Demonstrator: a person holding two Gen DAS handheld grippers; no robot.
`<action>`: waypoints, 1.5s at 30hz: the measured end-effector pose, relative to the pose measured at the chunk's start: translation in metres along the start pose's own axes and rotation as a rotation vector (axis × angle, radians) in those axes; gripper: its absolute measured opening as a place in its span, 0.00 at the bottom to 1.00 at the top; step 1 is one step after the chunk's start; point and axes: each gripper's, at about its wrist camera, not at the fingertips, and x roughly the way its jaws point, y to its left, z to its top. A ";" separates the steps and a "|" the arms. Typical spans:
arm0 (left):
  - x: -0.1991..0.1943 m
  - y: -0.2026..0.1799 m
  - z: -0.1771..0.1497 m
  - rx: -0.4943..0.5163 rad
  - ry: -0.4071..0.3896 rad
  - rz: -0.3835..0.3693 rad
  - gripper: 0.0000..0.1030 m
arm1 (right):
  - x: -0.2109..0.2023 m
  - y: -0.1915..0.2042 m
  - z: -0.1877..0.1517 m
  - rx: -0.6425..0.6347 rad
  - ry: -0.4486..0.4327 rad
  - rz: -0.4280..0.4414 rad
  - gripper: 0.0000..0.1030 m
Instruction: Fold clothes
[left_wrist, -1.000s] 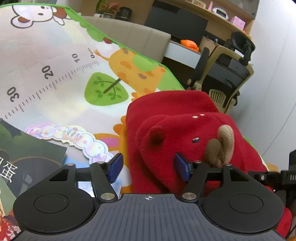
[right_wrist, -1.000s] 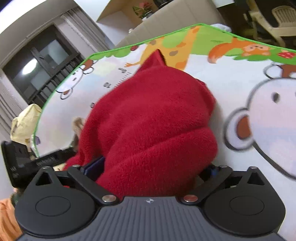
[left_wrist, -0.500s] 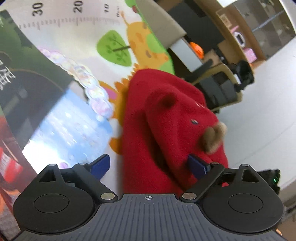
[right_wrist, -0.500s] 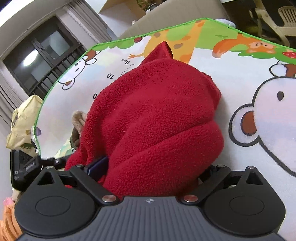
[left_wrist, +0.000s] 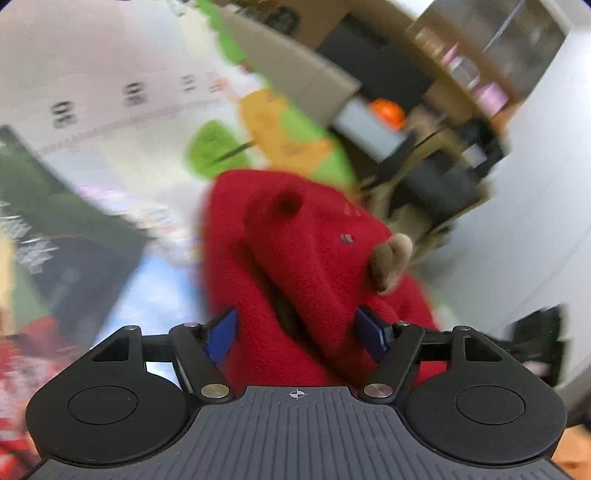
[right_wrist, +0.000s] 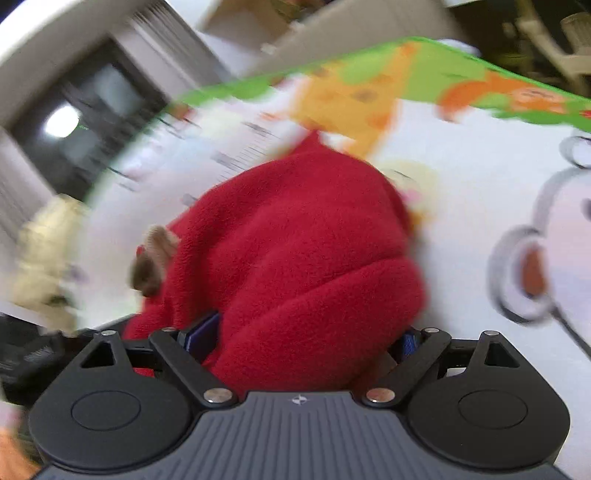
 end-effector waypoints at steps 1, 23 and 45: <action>-0.005 0.000 -0.005 0.010 -0.002 0.012 0.79 | -0.010 0.003 -0.006 -0.021 -0.018 -0.012 0.93; -0.109 -0.064 -0.163 0.258 -0.290 0.165 1.00 | -0.124 0.081 -0.154 -0.317 -0.253 -0.267 1.00; -0.104 -0.100 -0.214 0.356 -0.278 0.273 1.00 | -0.153 0.103 -0.200 -0.492 -0.326 -0.422 1.00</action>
